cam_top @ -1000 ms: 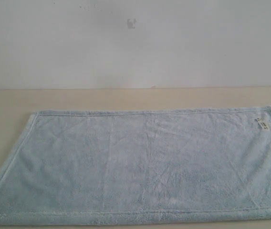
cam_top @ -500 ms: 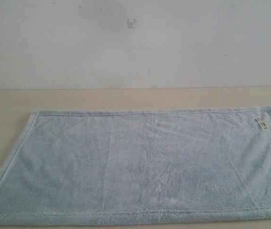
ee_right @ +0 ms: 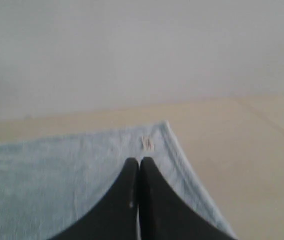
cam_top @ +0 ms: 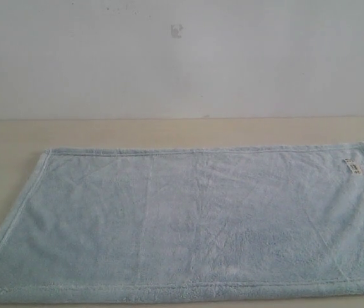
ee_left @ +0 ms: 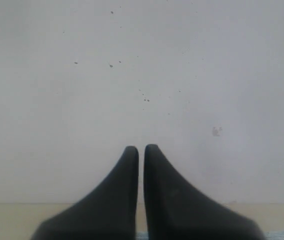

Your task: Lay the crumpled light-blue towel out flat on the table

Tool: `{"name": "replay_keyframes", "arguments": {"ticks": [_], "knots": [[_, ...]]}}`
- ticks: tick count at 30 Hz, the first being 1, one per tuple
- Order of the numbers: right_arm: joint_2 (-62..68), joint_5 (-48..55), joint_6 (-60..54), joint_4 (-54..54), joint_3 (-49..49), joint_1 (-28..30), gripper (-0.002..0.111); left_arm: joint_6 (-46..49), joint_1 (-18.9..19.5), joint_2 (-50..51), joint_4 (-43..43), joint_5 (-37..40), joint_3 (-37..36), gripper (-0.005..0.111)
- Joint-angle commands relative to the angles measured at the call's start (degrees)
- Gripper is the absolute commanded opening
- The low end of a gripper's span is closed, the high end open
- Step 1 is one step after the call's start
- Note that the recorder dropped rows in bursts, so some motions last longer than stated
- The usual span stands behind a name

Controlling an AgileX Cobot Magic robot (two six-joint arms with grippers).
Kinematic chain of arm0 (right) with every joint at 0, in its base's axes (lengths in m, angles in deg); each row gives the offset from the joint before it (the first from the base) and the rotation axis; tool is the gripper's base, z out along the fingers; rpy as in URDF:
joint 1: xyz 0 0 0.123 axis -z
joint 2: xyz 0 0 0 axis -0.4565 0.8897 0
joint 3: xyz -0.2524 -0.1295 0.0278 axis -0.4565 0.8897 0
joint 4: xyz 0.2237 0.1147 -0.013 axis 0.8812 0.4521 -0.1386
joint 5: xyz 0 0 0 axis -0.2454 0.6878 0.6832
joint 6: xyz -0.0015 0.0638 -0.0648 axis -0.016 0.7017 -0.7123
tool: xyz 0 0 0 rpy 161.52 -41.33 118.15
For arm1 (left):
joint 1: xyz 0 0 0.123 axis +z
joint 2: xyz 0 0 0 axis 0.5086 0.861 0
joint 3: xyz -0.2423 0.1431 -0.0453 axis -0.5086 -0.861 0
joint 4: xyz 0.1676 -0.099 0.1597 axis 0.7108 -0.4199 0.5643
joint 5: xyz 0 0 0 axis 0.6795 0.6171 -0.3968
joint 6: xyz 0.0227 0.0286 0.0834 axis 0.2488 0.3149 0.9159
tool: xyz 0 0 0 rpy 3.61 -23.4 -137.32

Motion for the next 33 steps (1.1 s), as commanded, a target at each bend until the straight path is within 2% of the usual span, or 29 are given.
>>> {"name": "replay_keyframes", "arguments": {"ticks": [1, 6, 21, 24, 27, 32, 33], "knots": [[-0.3, 7.5, 0.3, -4.0, 0.4, -2.2, 0.0, -0.5, -0.1, -0.6, 0.0, 0.1, -0.3, 0.004], [-0.3, 7.6, 0.1, -4.0, 0.4, -4.0, 0.0, -0.5, -0.1, -0.6, 0.0, 0.1, -0.3, 0.004], [-0.3, 7.5, 0.3, -4.0, 0.4, -4.0, 0.0, -0.5, -0.1, -0.6, 0.0, 0.2, -0.3, 0.004], [-0.3, 7.5, 0.3, -4.0, 0.4, -4.0, 0.0, -0.5, 0.3, -0.6, 4.2, 3.7, -0.9, 0.004], [-0.3, 7.5, 0.3, -3.8, 0.4, -4.0, 0.0, -0.5, 1.6, -0.5, 3.3, 1.7, -7.4, 0.004], [-0.3, 7.5, 0.3, -3.8, 0.4, -4.0, 0.0, -0.1, 2.0, -1.9, -0.9, -12.1, -22.7, 0.004], [-0.3, 7.5, 0.3, -3.8, 0.4, -4.0, 0.0, -0.1, 2.7, -1.9, -0.9, -9.7, -22.7, 0.004]]}}
